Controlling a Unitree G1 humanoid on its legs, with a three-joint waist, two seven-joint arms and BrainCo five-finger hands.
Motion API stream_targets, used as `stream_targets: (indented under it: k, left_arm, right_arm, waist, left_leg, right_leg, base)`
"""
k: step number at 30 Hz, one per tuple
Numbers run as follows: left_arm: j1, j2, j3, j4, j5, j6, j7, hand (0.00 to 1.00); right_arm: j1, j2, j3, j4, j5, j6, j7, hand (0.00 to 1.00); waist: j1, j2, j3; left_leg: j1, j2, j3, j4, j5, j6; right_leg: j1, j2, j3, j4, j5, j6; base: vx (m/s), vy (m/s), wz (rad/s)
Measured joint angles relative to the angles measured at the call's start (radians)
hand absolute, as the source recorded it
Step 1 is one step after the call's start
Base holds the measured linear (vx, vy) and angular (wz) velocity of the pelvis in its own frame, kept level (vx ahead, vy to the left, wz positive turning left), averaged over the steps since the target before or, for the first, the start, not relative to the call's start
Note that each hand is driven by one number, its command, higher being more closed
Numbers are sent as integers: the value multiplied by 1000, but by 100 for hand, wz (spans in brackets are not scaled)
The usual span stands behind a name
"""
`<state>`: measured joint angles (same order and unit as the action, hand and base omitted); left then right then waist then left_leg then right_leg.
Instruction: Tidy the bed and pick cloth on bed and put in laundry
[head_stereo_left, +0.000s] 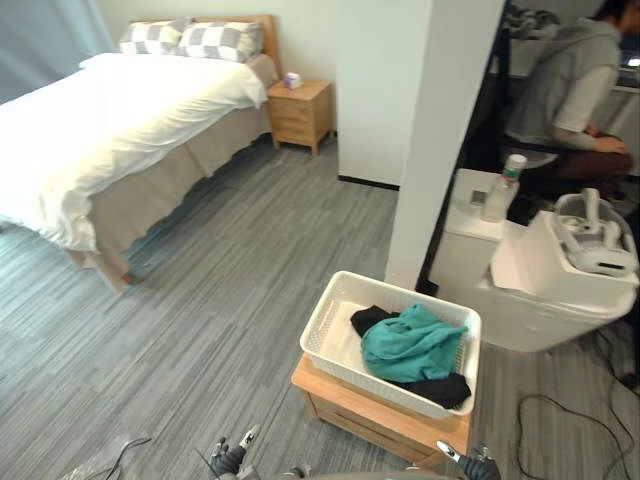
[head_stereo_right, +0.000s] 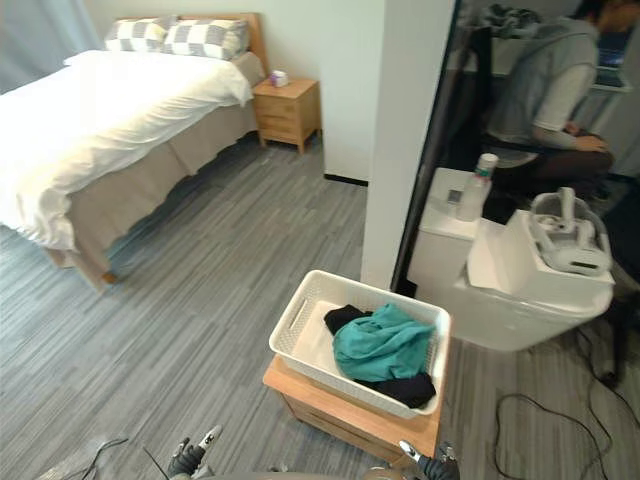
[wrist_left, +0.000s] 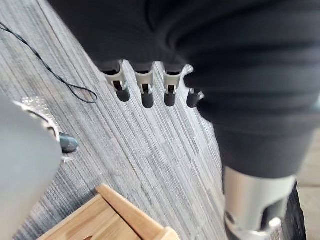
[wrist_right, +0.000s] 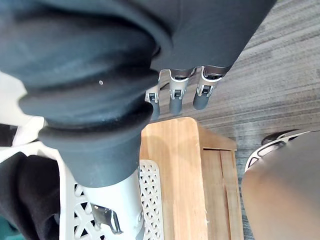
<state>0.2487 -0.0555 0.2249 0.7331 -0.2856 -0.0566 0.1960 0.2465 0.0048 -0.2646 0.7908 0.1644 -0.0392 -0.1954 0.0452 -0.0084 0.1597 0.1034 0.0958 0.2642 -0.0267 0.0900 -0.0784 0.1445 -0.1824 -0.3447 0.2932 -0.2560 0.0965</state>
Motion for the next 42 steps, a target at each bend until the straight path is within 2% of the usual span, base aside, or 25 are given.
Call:
stream_targets:
  k: [2, 3, 4, 6, 7, 8, 9, 10, 11, 12, 13, 16, 18, 19, 20, 23, 24, 27, 31, 33, 36, 37, 39, 40, 42]
  left_arm:
    - [-11, 21, -37, -13, 3, -2, -1, 0]
    - [-22, 33, -37, -14, 5, -1, -1, 0]
    - [-37, 29, -34, 7, 4, 4, 0, 0]
    - [-36, 23, -55, 18, 7, 5, -3, 0]
    - [-34, 22, -98, 12, 17, 3, -14, 0]
    - [-54, 43, -101, 7, 25, 3, -22, 0]
    - [-70, 56, -101, 19, 25, 6, -21, 0]
    - [-92, 56, -118, 57, 35, 10, -23, 0]
    - [-96, 53, -138, 70, 44, 14, -25, 0]
    - [-120, 39, -187, 84, 63, 22, -32, 0]
    - [-133, 42, -225, 80, 87, 25, -47, 0]
    - [-134, 61, -268, 82, 116, 30, -64, 0]
    - [-123, 87, -304, 84, 151, 30, -65, 0]
    - [-122, 93, -310, 84, 160, 30, -66, 0]
    - [-130, 101, -312, 85, 173, 30, -65, 0]
    - [-147, 105, -311, 114, 172, 27, -65, 0]
    - [-154, 113, -306, 128, 173, 25, -65, 0]
    - [-153, 102, -299, 144, 190, 24, -60, 0]
    - [-152, 88, -240, 148, 200, 9, -47, 0]
    - [-161, 86, -211, 167, 207, 7, -41, 0]
    - [-175, 77, -173, 168, 207, 4, -41, 0]
    - [-182, 83, -162, 171, 209, 4, -40, 0]
    - [-189, 65, -143, 190, 219, 5, -40, 0]
    - [-178, 27, -135, 211, 239, 4, -42, 0]
    - [-179, 28, -134, 211, 239, 4, -42, 0]
  right_arm:
    - [-47, 0, -24, 29, -12, 7, -1, 0]
    - [-62, 14, -43, 50, -18, 1, -1, 0]
    - [-73, 5, -57, 53, -18, 0, -4, 0]
    - [-83, -27, -91, 61, -15, 9, -7, 0]
    - [-86, -54, -89, 89, -17, 12, -7, 0]
    - [-87, -43, -95, 129, -17, 11, -7, 0]
    - [-87, -45, -99, 147, -17, 7, -8, 0]
    - [-84, -52, -122, 183, -15, 18, -19, 0]
    - [-86, -50, -132, 185, -14, 19, -20, 0]
    - [-78, -52, -160, 194, -9, 20, -20, 0]
    - [-79, -43, -178, 212, -8, 27, -21, 0]
    - [-87, -13, -168, 197, -9, 26, -18, 0]
    - [-91, -10, -161, 184, -12, 28, -16, 0]
    - [-91, -9, -161, 182, -14, 29, -16, 0]
    - [-84, -10, -161, 180, -19, 30, -15, 0]
    - [-53, 2, -157, 176, -19, 36, -15, 0]
    - [-41, 11, -151, 177, -18, 40, -15, 0]
    - [-45, -3, -118, 173, -18, 34, -3, 0]
    - [-40, -4, -79, 166, -11, 13, 2, 0]
    - [-41, -3, -68, 166, -7, 9, 2, 0]
    - [-44, -1, -32, 143, -7, 2, 3, 0]
    - [-44, 12, -11, 133, -7, 1, 3, 0]
    - [-44, 14, -12, 123, 4, -2, 3, 0]
    - [-43, 1, 7, 137, 3, 2, 4, 0]
    - [-43, 2, 7, 137, 3, 3, 4, 0]
  waist:
    - [-15, -6, 28]
    - [-32, -11, 41]
    - [-30, 13, 60]
    - [-48, 61, 78]
    - [-65, 86, 82]
    - [-114, 33, 61]
    - [-127, 40, 67]
    - [-129, 51, 64]
    - [-142, 61, 59]
    - [-155, 66, 60]
    - [-141, 48, 59]
    - [-139, 30, 60]
    - [-142, 26, 58]
    - [-145, 34, 58]
    - [-145, 38, 64]
    - [-145, 25, 65]
    - [-142, -9, 60]
    - [-142, 9, 53]
    - [-140, -2, 47]
    - [-140, -11, 40]
    - [-101, -29, 31]
    - [-87, -55, 23]
    - [-110, -48, 26]
    - [-114, -35, -27]
    - [-114, -37, -27]
  left_leg:
    - [-67, -3, 0, 53, 35, 32]
    - [-98, 38, 111, 178, -62, 22]
    - [-138, 119, 252, 448, -211, 67]
    - [-144, 191, 355, 581, -250, 99]
    - [-147, 167, 361, 521, -233, 120]
    - [-102, 80, 344, 405, -243, 140]
    - [-88, 125, 405, 500, -325, 171]
    - [-2, 222, 533, 574, -377, 87]
    - [32, 236, 550, 534, -373, 49]
    - [58, 189, 532, 402, -362, -7]
    - [84, 119, 507, 306, -315, 21]
    - [119, 38, 463, 171, -255, 52]
    - [105, -6, 420, 113, -224, 82]
    - [100, -9, 403, 107, -218, 89]
    - [75, -8, 351, 102, -201, 104]
    - [41, -33, 218, 85, -154, 117]
    - [47, -64, 158, 48, -122, 117]
    - [50, -80, 45, -77, -42, 101]
    - [-9, -77, -77, -77, -27, 96]
    - [-15, -77, -98, -77, -24, 92]
    - [-37, -83, -69, -78, -15, 79]
    - [-51, -104, -64, -78, 5, 72]
    - [-57, -105, -68, -78, 26, 77]
    - [-88, -159, 13, -78, 3, 110]
    - [-88, -173, 16, -78, 3, 110]
  right_leg:
    - [1, 1, -11, -9, 19, -33]
    - [13, 0, -59, -59, 28, -47]
    - [39, 14, -106, -60, 28, -45]
    - [54, 27, -177, 10, 29, -50]
    - [26, 53, -163, 30, -28, -85]
    - [27, 68, -149, -113, 45, -117]
    - [41, 61, -213, -113, 71, -86]
    - [35, 52, -302, -56, 74, -94]
    - [35, 43, -338, -36, 73, -93]
    - [33, 13, -394, 2, 72, -91]
    - [40, -30, -412, 23, 76, -94]
    - [31, -90, -417, 100, 107, -85]
    - [-57, -134, -296, 235, 133, -72]
    - [-81, -125, -235, 241, 133, -67]
    - [-106, -66, -55, 208, 106, -47]
    - [-92, 19, 131, 112, 106, -41]
    - [-73, 18, 160, 106, 115, -38]
    - [-58, 54, 240, 100, 114, -38]
    - [-51, 109, 399, 89, 117, -42]
    - [-22, 106, 387, 23, 117, -42]
    - [-2, 90, 374, -75, 98, -33]
    - [-2, 67, 374, -108, 48, -9]
    - [0, 71, 352, -114, 33, -3]
    - [27, 53, 422, -161, 19, -18]
    - [30, 41, 428, -165, 20, -19]
  base:
    - [-89, -57, 100]
    - [-78, -17, 93]
    - [-60, -3, 96]
    - [-83, 14, 94]
    - [-180, 53, 181]
    - [-165, 38, 211]
    - [-139, 34, 225]
    - [-71, 48, 170]
    - [-91, 141, 203]
    - [-59, 233, 166]
    - [-93, 227, 145]
    - [-154, 180, 61]
    - [-141, 111, 49]
    - [-54, 29, 84]
    - [-23, -18, 87]
    - [-18, -93, 140]
    - [-53, -139, 150]
    - [-128, -83, 123]
    - [-128, -93, 95]
    - [-44, -70, 47]
    - [-101, -72, -24]
    - [-142, -72, -21]
    - [-178, -52, 5]
    - [-72, 9, 9]
    - [-9, 20, 4]
